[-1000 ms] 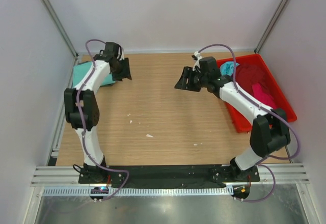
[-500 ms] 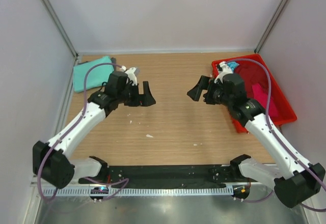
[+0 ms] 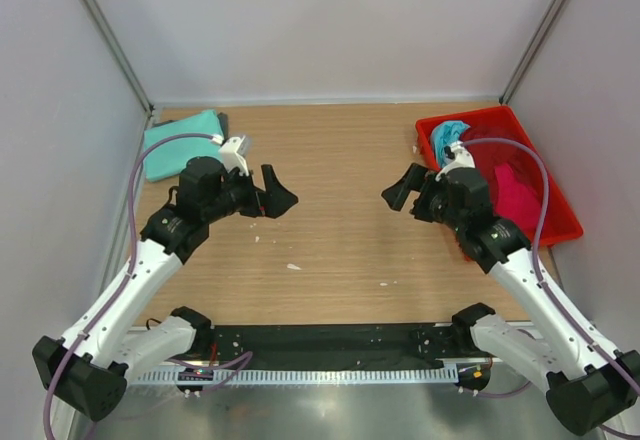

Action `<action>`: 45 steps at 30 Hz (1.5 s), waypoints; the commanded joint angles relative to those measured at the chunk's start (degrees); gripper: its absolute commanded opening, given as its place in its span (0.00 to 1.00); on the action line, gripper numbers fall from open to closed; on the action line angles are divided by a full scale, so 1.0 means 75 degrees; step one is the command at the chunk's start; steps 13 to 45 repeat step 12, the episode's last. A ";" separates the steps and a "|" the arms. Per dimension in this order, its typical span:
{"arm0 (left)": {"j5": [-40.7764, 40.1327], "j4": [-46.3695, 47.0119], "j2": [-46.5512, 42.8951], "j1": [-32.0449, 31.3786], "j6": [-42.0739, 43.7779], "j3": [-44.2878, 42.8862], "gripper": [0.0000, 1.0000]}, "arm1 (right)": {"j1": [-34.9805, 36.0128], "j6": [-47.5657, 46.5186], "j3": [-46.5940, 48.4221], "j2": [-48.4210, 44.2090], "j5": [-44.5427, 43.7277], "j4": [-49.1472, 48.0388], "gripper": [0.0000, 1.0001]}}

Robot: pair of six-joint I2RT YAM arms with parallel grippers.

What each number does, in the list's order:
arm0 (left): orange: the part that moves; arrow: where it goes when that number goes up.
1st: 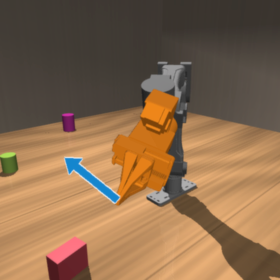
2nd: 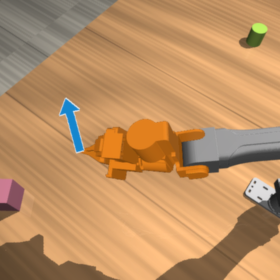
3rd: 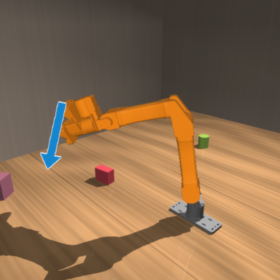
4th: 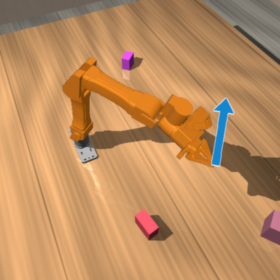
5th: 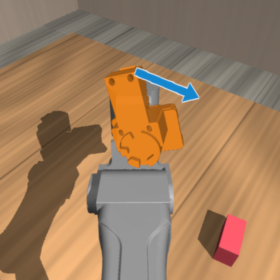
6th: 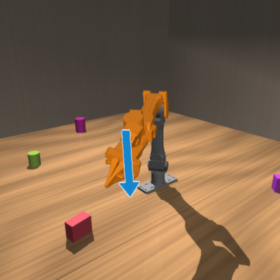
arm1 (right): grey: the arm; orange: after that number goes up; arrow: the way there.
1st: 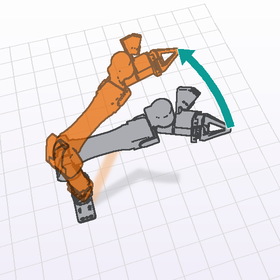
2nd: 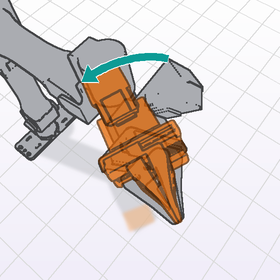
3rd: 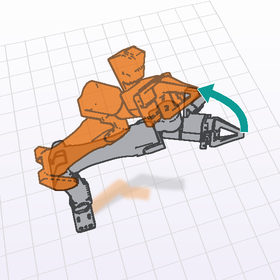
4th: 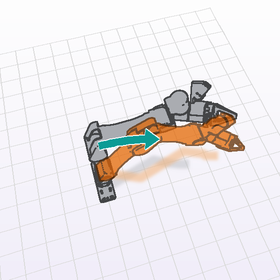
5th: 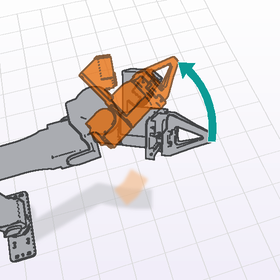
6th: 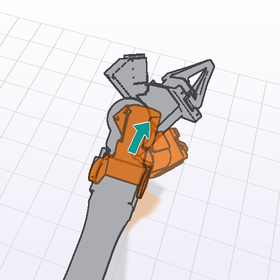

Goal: Fold and stack the t-shirts
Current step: Reset both grippers

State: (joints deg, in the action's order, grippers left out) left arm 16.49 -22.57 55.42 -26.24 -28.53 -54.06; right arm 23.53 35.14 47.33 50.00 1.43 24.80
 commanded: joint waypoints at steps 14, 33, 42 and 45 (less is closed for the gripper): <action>-0.0265 0.0536 -0.0240 -0.0017 -0.0016 -0.0022 1.00 | 0.0027 -0.0044 0.0217 -0.0291 -0.0917 -0.0447 1.00; -0.0265 0.0536 -0.0240 -0.0017 -0.0016 -0.0022 1.00 | 0.0027 -0.0044 0.0217 -0.0291 -0.0917 -0.0447 1.00; -0.0265 0.0536 -0.0240 -0.0017 -0.0016 -0.0022 1.00 | 0.0027 -0.0044 0.0217 -0.0291 -0.0917 -0.0447 1.00; -0.0265 0.0536 -0.0240 -0.0017 -0.0016 -0.0022 1.00 | 0.0027 -0.0044 0.0217 -0.0291 -0.0917 -0.0447 1.00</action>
